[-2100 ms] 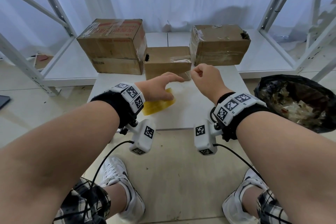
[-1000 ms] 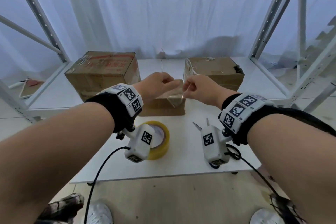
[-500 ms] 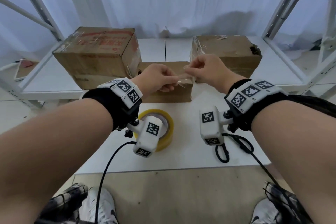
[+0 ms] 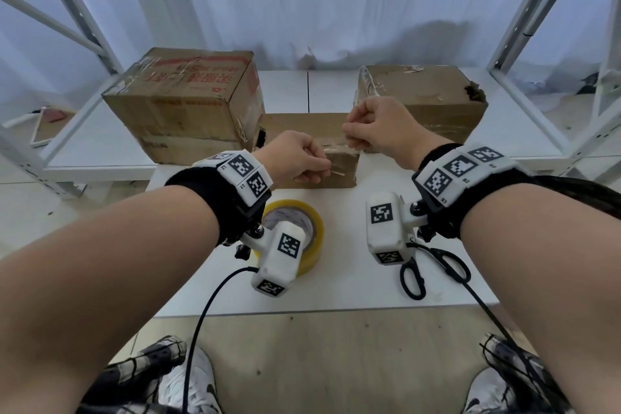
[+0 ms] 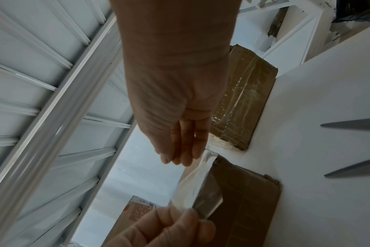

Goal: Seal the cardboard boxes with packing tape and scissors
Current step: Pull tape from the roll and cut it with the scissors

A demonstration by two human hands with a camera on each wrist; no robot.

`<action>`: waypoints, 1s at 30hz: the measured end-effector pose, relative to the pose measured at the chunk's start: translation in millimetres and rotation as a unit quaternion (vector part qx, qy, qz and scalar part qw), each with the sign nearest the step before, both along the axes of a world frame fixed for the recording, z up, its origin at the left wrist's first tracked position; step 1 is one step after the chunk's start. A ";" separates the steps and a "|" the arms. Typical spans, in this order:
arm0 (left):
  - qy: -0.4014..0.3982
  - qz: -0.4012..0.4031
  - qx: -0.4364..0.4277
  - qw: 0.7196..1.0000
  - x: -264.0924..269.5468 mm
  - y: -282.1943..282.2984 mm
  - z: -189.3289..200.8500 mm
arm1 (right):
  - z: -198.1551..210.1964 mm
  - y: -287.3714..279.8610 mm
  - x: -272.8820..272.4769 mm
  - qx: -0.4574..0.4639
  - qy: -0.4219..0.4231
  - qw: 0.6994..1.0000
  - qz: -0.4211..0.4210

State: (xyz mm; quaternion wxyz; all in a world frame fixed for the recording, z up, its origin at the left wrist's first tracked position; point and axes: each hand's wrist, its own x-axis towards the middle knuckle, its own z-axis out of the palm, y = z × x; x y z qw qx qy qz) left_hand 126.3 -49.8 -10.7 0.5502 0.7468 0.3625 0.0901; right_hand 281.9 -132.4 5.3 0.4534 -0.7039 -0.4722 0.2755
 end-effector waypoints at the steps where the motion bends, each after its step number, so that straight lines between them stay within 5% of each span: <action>1: -0.007 -0.001 -0.004 1.000 -0.8 -0.2 -1.0 | 0.3 -0.5 -0.1 -0.001 0.003 1.000 0.002; 15: -0.012 0.044 0.038 0.998 4.4 1.4 0.4 | -2.1 -14.8 4.9 -0.126 0.013 0.986 0.109; 22: -0.013 0.051 0.022 0.998 4.5 -1.9 0.2 | -10.7 -7.5 5.2 -0.027 -0.030 0.999 0.016; 30: -0.044 0.106 -0.115 0.987 5.4 -11.5 -8.1 | -25.7 12.4 4.8 -0.014 -0.059 0.996 -0.064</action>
